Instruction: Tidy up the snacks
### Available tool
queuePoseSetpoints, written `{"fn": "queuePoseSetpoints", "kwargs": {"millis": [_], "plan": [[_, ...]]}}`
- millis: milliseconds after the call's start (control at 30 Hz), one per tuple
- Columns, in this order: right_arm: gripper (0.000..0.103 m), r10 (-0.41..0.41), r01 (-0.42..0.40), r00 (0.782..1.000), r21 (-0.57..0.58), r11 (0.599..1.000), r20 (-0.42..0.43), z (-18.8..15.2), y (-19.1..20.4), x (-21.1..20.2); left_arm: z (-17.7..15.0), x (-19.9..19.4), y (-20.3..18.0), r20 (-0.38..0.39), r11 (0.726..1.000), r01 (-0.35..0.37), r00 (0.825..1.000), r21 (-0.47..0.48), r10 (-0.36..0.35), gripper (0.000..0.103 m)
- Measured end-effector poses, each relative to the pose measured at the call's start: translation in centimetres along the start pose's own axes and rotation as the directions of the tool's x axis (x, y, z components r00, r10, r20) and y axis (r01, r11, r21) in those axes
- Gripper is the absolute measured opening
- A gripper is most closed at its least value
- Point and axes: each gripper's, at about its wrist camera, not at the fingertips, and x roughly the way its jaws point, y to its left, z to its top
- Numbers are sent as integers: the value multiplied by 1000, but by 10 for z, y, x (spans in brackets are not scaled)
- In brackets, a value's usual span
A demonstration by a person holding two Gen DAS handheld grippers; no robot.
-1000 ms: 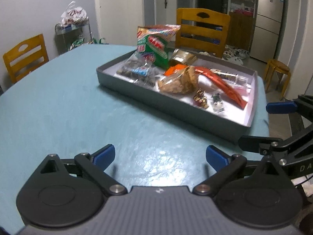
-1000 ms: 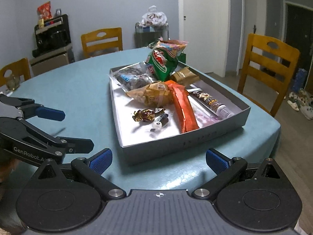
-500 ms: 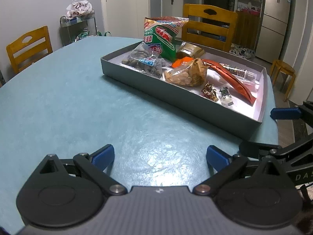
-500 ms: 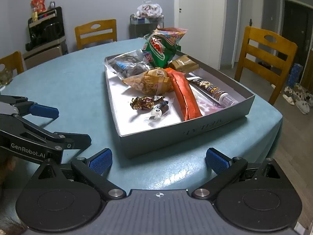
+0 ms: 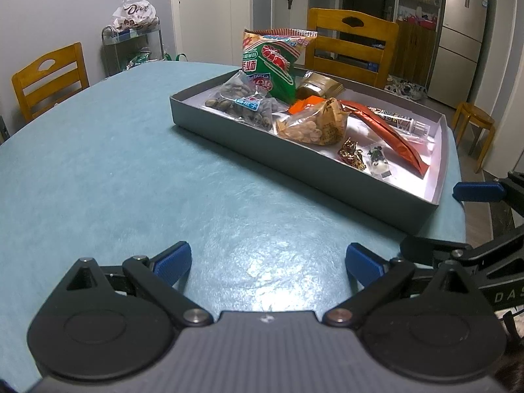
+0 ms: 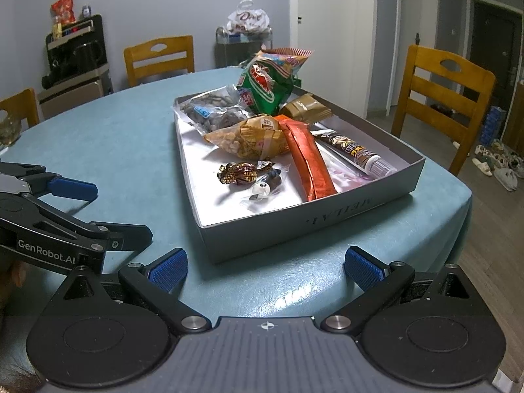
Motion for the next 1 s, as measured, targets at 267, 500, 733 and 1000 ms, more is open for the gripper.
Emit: {"fn": "queuePoseSetpoints", "kwargs": {"millis": [267, 500, 733, 1000], "plan": [[103, 0, 0, 1000, 1, 1000, 2, 0, 0, 0, 0, 0, 0, 0, 1000, 0, 1000, -1, 0, 102], [103, -2, 2, 1000, 3, 1000, 8, -1, 1, -1, 0, 0, 0, 1, 1000, 0, 1000, -1, 0, 102], [103, -2, 2, 1000, 3, 1000, 8, -1, 0, -1, 0, 0, 0, 1, 1000, 1, 1000, -1, -1, 102], [103, -2, 2, 1000, 3, 1000, 8, -1, 0, -1, 0, 0, 1, 2, 1000, 1, 1000, -1, -1, 102]]}}
